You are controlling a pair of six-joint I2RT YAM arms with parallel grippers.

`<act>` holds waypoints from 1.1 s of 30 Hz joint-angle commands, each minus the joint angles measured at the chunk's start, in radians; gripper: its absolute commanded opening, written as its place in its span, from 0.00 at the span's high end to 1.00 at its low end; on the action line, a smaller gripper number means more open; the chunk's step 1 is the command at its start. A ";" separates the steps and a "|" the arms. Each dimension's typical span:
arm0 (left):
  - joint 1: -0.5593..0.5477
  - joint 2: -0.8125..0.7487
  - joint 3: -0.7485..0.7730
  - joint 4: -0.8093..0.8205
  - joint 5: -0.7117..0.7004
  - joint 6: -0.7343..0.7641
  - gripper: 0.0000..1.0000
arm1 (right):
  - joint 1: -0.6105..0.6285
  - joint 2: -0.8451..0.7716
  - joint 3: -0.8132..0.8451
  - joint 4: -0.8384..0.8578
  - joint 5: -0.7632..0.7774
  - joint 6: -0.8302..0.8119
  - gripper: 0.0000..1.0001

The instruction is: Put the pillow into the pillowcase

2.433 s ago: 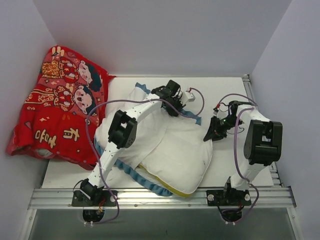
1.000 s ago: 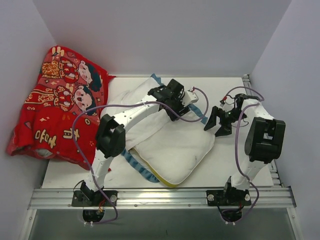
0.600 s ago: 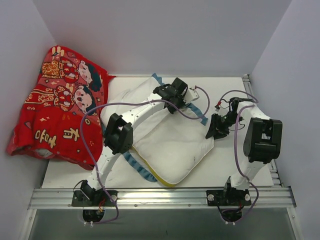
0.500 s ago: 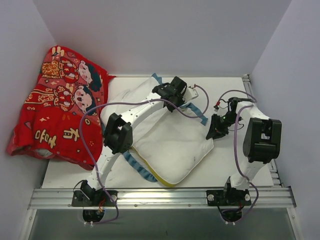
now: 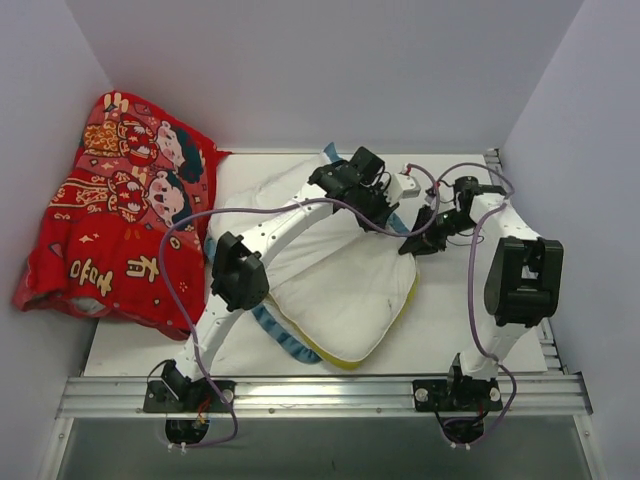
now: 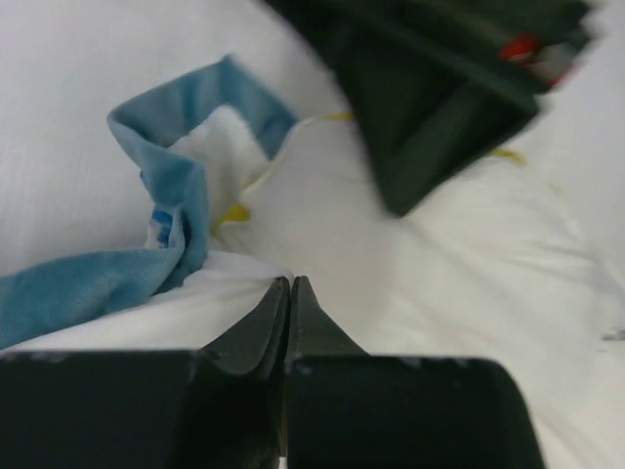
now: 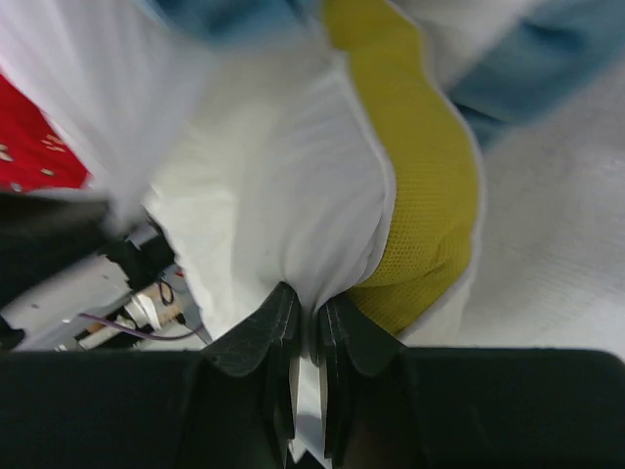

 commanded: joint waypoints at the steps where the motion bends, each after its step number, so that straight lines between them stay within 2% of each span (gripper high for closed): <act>1: -0.091 -0.094 0.108 0.075 0.399 -0.176 1.00 | -0.034 -0.115 0.120 0.188 -0.187 0.199 1.00; 3: -0.077 -0.137 0.050 0.156 0.373 -0.227 1.00 | -0.074 -0.126 0.123 0.217 -0.161 0.223 1.00; 6: -0.022 -0.137 -0.024 0.170 0.261 -0.199 1.00 | -0.088 -0.123 0.051 0.191 -0.078 0.149 1.00; 8: 0.038 -0.128 -0.041 0.170 0.196 -0.205 0.82 | -0.081 -0.126 0.010 0.155 -0.038 0.099 1.00; 9: 0.062 -0.135 -0.045 0.170 0.193 -0.210 0.60 | -0.074 -0.132 -0.018 0.139 0.033 0.048 0.95; 10: 0.084 -0.141 -0.055 0.170 0.193 -0.217 0.52 | -0.066 -0.133 -0.020 0.113 0.068 0.007 0.88; 11: 0.126 -0.154 -0.064 0.170 0.186 -0.220 0.45 | -0.060 -0.135 -0.017 0.055 0.100 -0.031 0.76; 12: 0.148 -0.195 -0.076 0.170 0.181 -0.222 0.41 | -0.051 -0.141 -0.010 0.027 0.206 -0.097 0.45; 14: 0.212 -0.255 -0.146 0.169 0.190 -0.219 0.33 | -0.052 -0.159 0.023 -0.023 0.314 -0.159 0.27; 16: 0.263 -0.382 -0.224 0.170 0.202 -0.208 0.31 | -0.051 -0.221 0.065 -0.043 0.414 -0.225 0.22; 17: 0.288 -0.429 -0.337 0.170 0.201 -0.201 0.30 | -0.045 -0.247 0.074 -0.059 0.427 -0.243 0.13; 19: 0.370 -0.581 -0.467 0.173 0.187 -0.182 0.29 | 0.026 -0.319 0.086 -0.074 0.448 -0.289 0.12; 20: 0.396 -0.632 -0.587 0.182 0.189 -0.179 0.28 | 0.061 -0.340 0.085 -0.094 0.460 -0.303 0.12; 23: 0.537 -0.842 -0.819 0.228 0.208 -0.216 0.24 | 0.306 -0.408 0.030 -0.077 0.571 -0.328 0.11; 24: 0.602 -0.877 -0.860 0.235 0.233 -0.228 0.23 | 0.418 -0.414 0.013 -0.064 0.595 -0.325 0.11; 27: 0.683 -1.014 -0.999 0.256 0.239 -0.170 0.18 | 0.578 -0.393 -0.012 -0.034 0.629 -0.300 0.10; 28: 0.693 -1.052 -1.038 0.265 0.233 -0.149 0.17 | 0.683 -0.380 -0.009 -0.024 0.634 -0.290 0.10; 30: 0.728 -1.155 -1.126 0.273 0.232 -0.095 0.14 | 0.792 -0.336 -0.001 0.002 0.680 -0.268 0.09; 31: 0.758 -1.184 -1.147 0.271 0.242 -0.081 0.13 | 0.872 -0.319 0.005 0.033 0.694 -0.256 0.03; 33: 0.791 -1.256 -1.179 0.236 0.265 -0.029 0.12 | 0.940 -0.244 0.040 0.042 0.701 -0.222 0.00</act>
